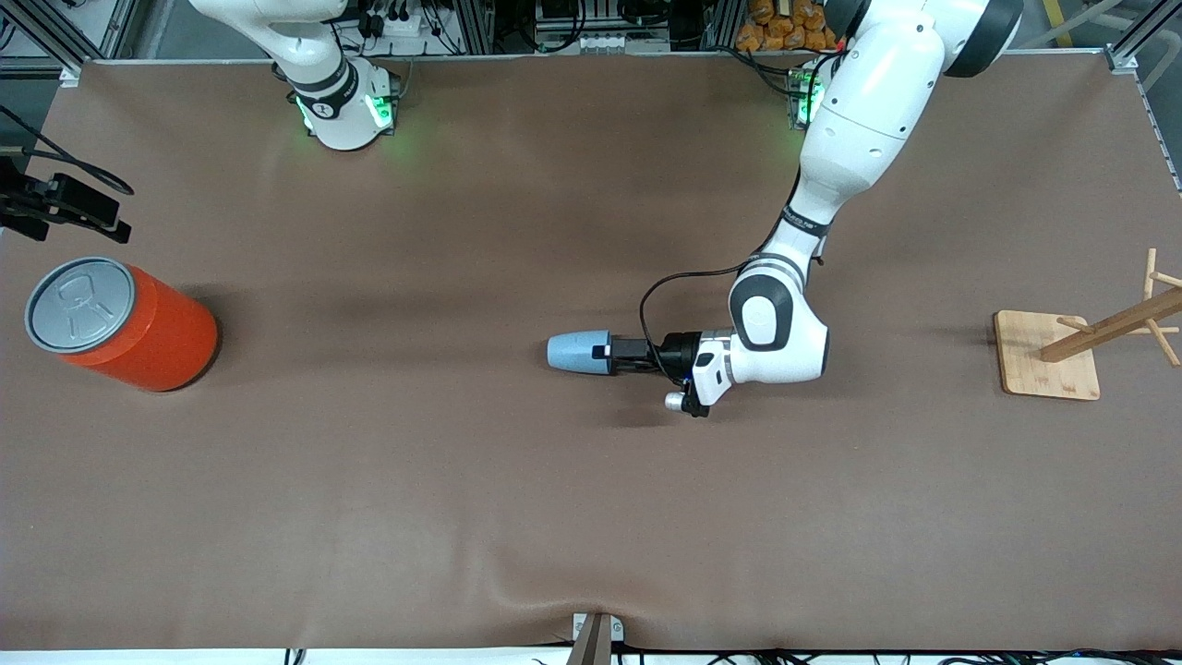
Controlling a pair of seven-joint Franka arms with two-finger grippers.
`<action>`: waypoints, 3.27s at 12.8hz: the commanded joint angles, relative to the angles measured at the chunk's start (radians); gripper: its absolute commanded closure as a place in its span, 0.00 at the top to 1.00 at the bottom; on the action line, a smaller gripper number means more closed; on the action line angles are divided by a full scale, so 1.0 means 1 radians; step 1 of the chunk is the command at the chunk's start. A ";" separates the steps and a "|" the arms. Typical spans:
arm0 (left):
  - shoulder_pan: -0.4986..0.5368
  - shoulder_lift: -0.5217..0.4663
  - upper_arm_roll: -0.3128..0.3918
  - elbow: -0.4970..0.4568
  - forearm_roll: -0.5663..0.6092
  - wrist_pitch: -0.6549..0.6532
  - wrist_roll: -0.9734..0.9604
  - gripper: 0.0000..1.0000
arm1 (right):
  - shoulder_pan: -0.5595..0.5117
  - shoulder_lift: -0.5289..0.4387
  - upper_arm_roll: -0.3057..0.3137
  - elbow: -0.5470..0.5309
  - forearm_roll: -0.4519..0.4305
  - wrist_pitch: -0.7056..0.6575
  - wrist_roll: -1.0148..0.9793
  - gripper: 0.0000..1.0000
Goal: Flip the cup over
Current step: 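Lift the cup with the left gripper and rotate it upright, then carry the cup toward the wooden stand and lower it upright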
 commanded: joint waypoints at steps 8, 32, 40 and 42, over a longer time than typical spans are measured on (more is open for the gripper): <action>-0.027 0.030 0.003 0.014 -0.074 -0.002 0.084 0.26 | -0.018 0.011 0.005 0.020 0.002 -0.002 -0.010 1.00; 0.221 -0.467 0.014 0.016 0.781 -0.225 -0.623 0.00 | -0.021 0.011 0.005 0.022 0.006 0.011 -0.009 1.00; 0.381 -0.603 0.012 -0.161 1.354 -0.220 -0.640 0.00 | -0.023 0.011 0.004 0.022 0.006 0.011 -0.009 1.00; 0.378 -0.669 0.011 -0.283 1.382 -0.121 -0.651 0.00 | -0.023 0.011 0.004 0.022 0.006 0.011 -0.009 1.00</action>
